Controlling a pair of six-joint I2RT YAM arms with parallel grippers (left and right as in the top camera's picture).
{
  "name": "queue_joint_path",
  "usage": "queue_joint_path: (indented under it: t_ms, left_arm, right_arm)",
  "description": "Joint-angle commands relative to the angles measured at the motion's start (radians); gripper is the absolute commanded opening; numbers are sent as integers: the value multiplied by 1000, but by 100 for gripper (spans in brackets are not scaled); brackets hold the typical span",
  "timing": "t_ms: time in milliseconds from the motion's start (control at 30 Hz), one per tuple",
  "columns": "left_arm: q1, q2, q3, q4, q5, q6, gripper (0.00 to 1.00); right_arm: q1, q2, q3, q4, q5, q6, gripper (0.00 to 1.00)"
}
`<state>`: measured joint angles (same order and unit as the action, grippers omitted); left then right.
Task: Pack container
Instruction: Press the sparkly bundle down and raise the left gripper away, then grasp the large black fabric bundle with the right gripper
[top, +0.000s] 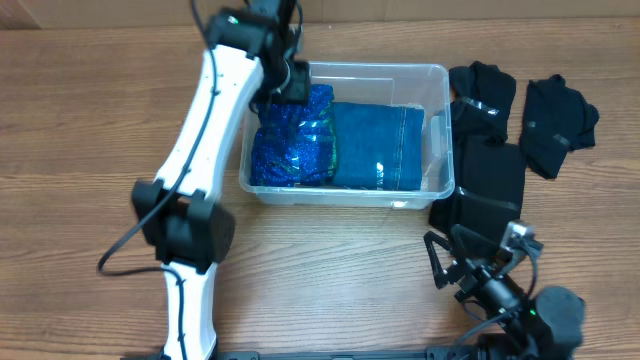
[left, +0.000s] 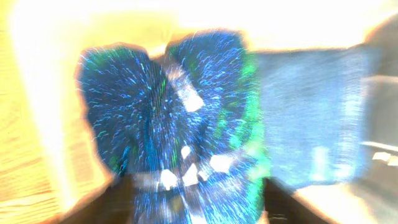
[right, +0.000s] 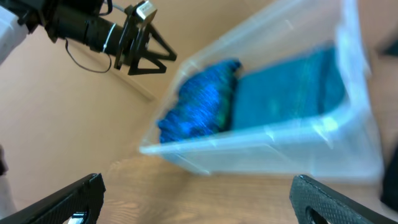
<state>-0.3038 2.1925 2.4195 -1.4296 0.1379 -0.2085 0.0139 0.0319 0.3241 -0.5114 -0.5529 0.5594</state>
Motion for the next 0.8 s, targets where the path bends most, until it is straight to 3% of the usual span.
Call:
queue_joint_path:
  t_ms: [0, 133, 333, 533, 700, 767]
  left_arm:
    - [51, -224, 170, -67, 2, 10, 100]
    - [114, -369, 180, -122, -37, 10, 100]
    - [148, -437, 180, -220, -104, 10, 100]
    - [148, -432, 179, -259, -105, 10, 100]
    - [148, -432, 179, -259, -105, 10, 100]
    - [148, -432, 179, -259, -105, 10, 100]
  right_arm:
    - [-4, 109, 148, -31, 16, -179, 100]
    - [-4, 388, 291, -124, 170, -198, 100]
    - [-11, 888, 544, -267, 421, -235, 100]
    - [-214, 1233, 739, -361, 400, -263, 100]
    - [-464, 1393, 741, -375, 278, -334, 100]
    - [-500, 1454, 729, -370, 242, -363, 100]
